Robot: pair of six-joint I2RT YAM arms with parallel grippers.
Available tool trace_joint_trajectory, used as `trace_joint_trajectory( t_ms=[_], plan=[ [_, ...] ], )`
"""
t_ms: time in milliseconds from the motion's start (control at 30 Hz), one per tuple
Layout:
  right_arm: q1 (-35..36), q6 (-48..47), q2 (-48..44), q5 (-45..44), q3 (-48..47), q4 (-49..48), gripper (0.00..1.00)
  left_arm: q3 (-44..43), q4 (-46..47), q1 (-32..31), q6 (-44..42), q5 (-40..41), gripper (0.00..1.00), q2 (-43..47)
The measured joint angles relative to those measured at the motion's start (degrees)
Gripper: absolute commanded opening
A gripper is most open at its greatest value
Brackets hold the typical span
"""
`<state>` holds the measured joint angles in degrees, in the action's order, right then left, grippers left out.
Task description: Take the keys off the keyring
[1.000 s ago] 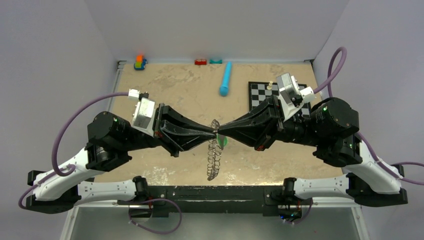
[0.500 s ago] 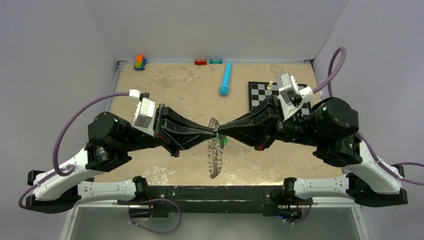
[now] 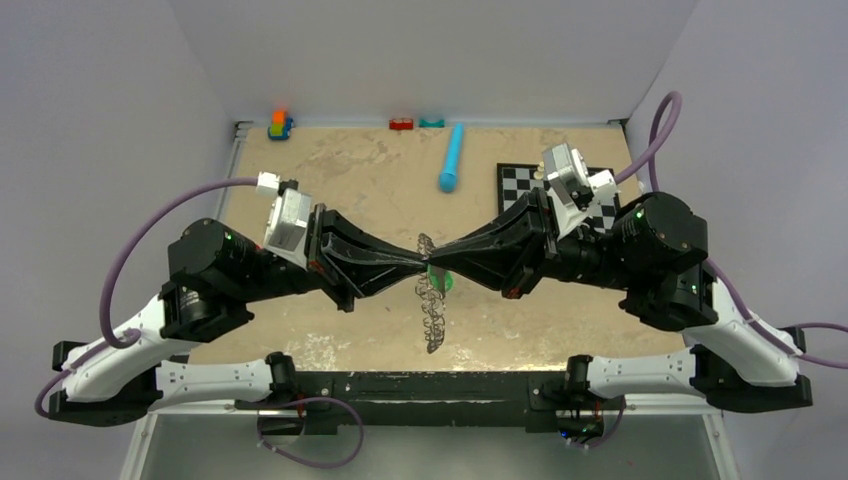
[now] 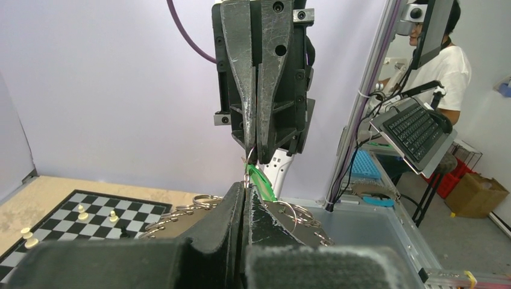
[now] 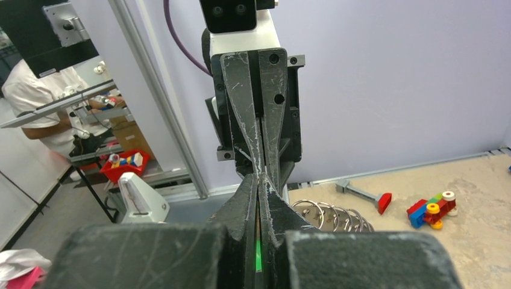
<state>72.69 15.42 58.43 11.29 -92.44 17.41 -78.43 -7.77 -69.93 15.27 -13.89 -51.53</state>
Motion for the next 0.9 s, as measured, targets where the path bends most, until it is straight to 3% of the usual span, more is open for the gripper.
trace_joint_trajectory(
  t_ms=[467, 900],
  plan=[
    [-0.11, 1.77, 2.4, 1.51, -0.04, -3.87, 0.0, -4.79, -5.92, 0.0, -0.94, 1.84, 0.0, -1.09],
    [-0.44, 5.22, 1.18, 1.92, 7.39, -12.09, 0.0, -18.34, -24.44, 0.0, -1.38, 3.91, 0.0, -6.82]
  ],
)
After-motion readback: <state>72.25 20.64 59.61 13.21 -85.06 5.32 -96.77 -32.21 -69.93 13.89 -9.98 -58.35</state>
